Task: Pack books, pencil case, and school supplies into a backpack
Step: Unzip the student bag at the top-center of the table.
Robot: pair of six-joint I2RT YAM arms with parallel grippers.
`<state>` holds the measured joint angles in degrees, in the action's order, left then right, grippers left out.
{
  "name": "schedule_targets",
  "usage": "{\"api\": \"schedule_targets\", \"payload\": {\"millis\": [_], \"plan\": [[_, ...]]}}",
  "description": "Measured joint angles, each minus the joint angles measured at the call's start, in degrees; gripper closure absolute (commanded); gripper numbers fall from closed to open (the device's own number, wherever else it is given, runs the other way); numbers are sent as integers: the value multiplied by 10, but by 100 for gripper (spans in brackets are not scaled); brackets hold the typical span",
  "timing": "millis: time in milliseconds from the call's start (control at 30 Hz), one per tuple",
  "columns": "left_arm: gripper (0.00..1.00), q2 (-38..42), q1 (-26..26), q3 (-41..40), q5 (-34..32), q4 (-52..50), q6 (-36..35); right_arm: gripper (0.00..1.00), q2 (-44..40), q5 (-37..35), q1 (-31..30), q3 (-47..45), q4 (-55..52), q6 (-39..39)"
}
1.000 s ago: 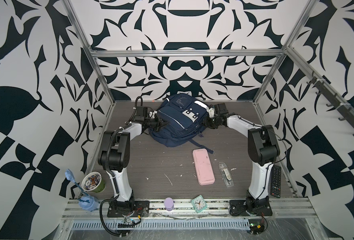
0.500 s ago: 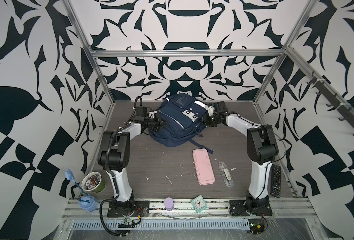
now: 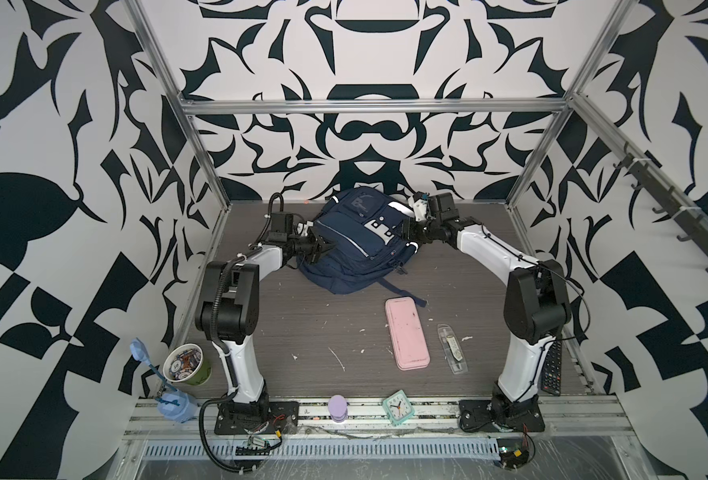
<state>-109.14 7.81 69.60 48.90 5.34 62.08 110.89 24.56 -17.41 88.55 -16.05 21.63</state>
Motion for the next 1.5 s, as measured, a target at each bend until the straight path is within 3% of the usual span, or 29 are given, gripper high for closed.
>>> {"api": "schedule_targets", "payload": {"millis": [300, 533, 1000, 1500], "plan": [[99, 0, 0, 0, 1, 0, 1, 47, 101, -2, 2, 26, -4, -20], [99, 0, -2, 0, 2, 1, 1, 44, 111, 1, 2, 31, -4, -31], [100, -1, -4, 0, 4, 5, 7, 53, 96, 31, 3, 5, 5, -33], [100, -2, -5, 0, 4, 9, 10, 71, 73, 39, 4, -13, 6, -37]]}}
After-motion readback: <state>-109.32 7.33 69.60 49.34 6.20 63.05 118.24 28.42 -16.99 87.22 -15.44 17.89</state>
